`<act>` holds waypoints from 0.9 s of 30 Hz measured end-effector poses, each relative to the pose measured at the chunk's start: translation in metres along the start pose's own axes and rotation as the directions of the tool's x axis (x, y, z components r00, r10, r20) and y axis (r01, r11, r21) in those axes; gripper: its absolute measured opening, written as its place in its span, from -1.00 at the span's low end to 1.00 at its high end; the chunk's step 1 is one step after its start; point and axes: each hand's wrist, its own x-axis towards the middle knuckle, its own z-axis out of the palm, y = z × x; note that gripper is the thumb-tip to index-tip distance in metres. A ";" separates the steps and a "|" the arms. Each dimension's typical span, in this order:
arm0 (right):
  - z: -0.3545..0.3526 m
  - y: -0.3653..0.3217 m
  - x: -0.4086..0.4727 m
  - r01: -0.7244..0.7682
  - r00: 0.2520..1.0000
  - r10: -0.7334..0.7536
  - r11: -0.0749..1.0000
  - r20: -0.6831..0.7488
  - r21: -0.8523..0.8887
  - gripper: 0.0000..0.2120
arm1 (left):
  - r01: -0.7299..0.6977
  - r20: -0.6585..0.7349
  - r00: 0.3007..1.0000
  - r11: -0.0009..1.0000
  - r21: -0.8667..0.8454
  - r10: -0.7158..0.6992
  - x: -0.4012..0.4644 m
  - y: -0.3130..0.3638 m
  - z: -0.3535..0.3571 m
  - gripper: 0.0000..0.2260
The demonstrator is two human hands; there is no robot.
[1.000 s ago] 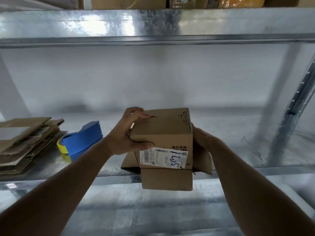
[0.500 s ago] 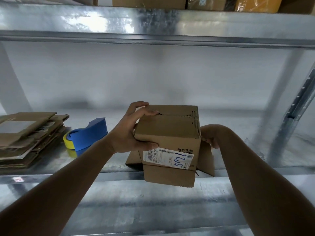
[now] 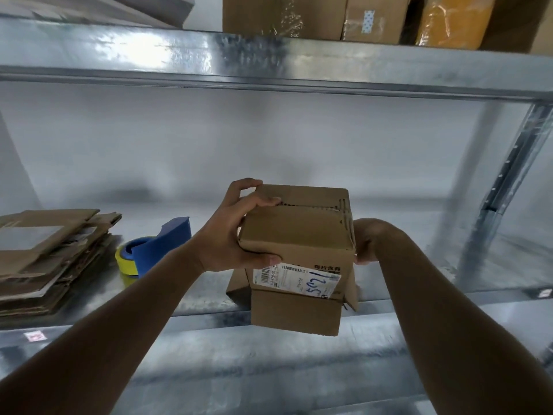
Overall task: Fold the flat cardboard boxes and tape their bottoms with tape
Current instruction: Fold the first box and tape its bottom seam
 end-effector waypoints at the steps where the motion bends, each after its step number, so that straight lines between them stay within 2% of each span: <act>1: 0.001 0.001 0.002 0.007 1.000 -0.008 1.000 0.004 0.019 -0.73 | 0.011 0.004 1.000 1.000 -0.002 -0.011 0.000 -0.002 0.001 -0.19; 3: 0.002 0.004 0.013 0.098 0.995 -0.098 0.994 -0.016 0.054 -0.77 | 0.052 0.011 0.999 0.999 -0.002 -0.052 0.001 -0.005 0.004 -0.19; 5: 0.002 0.009 0.023 0.263 0.964 -0.258 0.961 -0.063 0.083 -0.56 | 0.106 0.015 0.994 0.994 0.010 -0.106 0.004 -0.007 0.007 -0.19; 7: 0.001 0.015 0.032 0.376 0.924 -0.375 0.927 -0.077 -0.003 -0.43 | 0.156 0.017 0.988 0.988 0.014 -0.157 0.007 -0.009 0.010 -0.20; 11: -0.003 0.023 0.035 0.391 0.919 -0.394 0.912 0.003 -0.123 -0.65 | 0.264 0.066 0.961 0.963 0.048 -0.267 0.013 -0.017 0.019 -0.25; 14: -0.011 0.031 0.044 0.438 0.894 -0.448 0.871 0.004 -0.224 -0.84 | 0.331 0.113 0.936 0.942 0.051 -0.334 0.016 -0.020 0.028 -0.28; 18: -0.017 0.038 0.060 0.448 0.826 -0.554 0.755 -0.100 -0.479 -0.87 | 0.372 0.142 0.917 0.928 0.037 -0.373 0.021 -0.019 0.038 -0.32; 19: -0.017 0.038 0.061 0.485 0.794 -0.600 0.724 -0.101 -0.491 -0.88 | 0.380 0.147 0.912 0.924 0.042 -0.382 0.023 -0.018 0.041 -0.32; 20: -0.018 0.037 0.062 0.557 0.762 -0.643 0.711 -0.077 -0.430 -0.86 | 0.387 0.147 0.909 0.921 0.050 -0.390 0.025 -0.017 0.044 -0.32; 21: -0.019 0.034 0.062 0.633 0.737 -0.673 0.718 -0.056 -0.290 -0.81 | 0.393 0.144 0.906 0.917 0.062 -0.398 0.027 -0.016 0.047 -0.33; 22: -0.020 0.031 0.060 0.689 0.718 -0.694 0.719 -0.042 -0.090 -0.77 | 0.397 0.138 0.904 0.915 0.073 -0.404 0.029 -0.016 0.050 -0.33; 24: -0.022 0.025 0.045 0.713 0.674 -0.739 0.647 -0.008 0.270 -0.72 | 0.407 0.120 0.902 0.909 0.089 -0.415 0.033 -0.015 0.055 -0.33; 25: -0.023 0.022 0.035 0.711 0.663 -0.749 0.628 -0.001 0.316 -0.69 | 0.414 0.113 0.899 0.906 0.093 -0.422 0.034 -0.016 0.057 -0.32; 27: -0.023 0.014 0.019 0.737 0.644 -0.765 0.629 0.026 0.246 -0.64 | 0.425 0.105 0.894 0.899 0.102 -0.435 0.038 -0.017 0.060 -0.32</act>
